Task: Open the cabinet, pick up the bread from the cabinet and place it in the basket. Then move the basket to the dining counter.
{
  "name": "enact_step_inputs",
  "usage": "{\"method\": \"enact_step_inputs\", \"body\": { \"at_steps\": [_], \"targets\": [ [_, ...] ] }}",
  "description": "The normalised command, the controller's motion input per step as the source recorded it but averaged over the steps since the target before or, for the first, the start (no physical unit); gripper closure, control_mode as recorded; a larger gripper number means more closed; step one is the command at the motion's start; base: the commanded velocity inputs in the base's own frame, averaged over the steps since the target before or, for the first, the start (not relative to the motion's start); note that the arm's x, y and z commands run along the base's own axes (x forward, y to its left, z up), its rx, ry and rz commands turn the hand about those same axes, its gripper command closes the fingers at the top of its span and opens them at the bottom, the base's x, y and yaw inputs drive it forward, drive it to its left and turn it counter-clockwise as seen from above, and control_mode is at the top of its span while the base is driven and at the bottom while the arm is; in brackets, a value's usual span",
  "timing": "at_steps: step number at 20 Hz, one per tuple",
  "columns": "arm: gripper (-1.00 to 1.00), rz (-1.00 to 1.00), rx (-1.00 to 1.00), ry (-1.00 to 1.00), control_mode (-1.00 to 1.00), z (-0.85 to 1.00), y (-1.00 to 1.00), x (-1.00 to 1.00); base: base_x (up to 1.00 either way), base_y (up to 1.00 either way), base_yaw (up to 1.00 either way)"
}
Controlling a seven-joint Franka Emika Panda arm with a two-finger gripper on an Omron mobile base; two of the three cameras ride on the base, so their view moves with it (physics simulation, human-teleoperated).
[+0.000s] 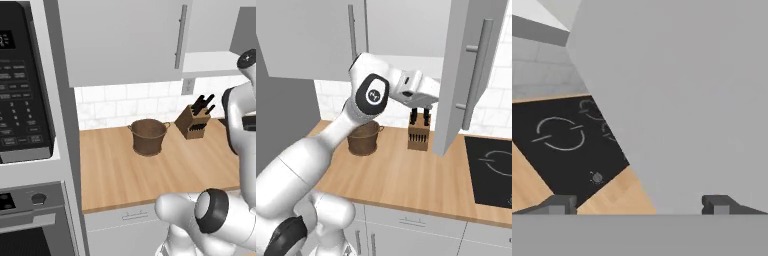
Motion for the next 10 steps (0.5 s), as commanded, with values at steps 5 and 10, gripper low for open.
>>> {"method": "enact_step_inputs", "body": {
  "at_steps": [5,10],
  "targets": [
    [-1.0,0.25,0.24,-0.05,-1.0,-0.12,1.0,-0.4,0.0,0.0,0.0],
    [-1.0,0.34,0.27,0.0,-1.0,0.04,1.0,0.08,0.0,0.0,0.0]
  ]
}}
